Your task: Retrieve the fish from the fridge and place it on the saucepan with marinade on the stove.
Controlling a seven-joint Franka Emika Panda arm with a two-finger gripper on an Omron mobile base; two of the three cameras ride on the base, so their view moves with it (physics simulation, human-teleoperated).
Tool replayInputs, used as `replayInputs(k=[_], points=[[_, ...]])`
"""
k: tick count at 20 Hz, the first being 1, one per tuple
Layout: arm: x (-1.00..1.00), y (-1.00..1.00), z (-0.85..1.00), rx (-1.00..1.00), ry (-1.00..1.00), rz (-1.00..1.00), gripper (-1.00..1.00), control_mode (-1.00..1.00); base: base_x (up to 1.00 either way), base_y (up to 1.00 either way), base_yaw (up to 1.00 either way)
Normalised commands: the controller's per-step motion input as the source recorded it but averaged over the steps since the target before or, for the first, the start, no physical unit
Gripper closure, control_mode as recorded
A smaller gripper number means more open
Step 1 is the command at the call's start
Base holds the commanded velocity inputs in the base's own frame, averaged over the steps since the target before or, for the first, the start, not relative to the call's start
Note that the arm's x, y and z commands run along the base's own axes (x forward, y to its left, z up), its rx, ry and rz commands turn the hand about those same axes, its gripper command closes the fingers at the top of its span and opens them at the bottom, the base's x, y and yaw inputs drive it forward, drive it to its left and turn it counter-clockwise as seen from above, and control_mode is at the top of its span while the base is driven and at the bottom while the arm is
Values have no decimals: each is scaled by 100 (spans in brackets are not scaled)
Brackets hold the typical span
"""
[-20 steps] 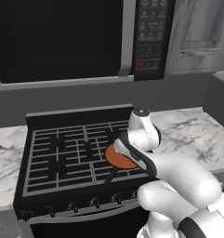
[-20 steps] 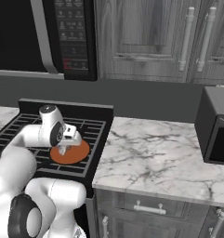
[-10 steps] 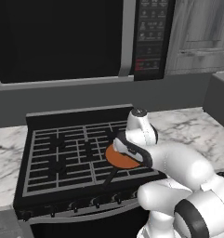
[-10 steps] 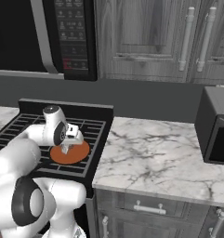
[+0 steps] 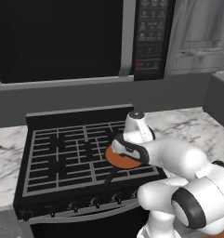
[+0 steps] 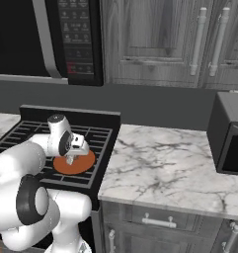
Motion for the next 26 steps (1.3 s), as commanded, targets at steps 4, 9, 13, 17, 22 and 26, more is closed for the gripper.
replayInputs(k=[4,9,13,17,22,26], points=[[1,4,-5,0,1,0,-100,-100,0,0,0],[0,0,0,0,0,0,-100,-100,0,0,0],[0,0,0,0,0,0,-100,-100,0,0,0],[0,0,0,0,0,0,-100,-100,0,0,0],[0,0,11,0,-1,0,-100,-100,0,0,0],[-16,0,32,0,-6,0,-100,-100,0,0,0]])
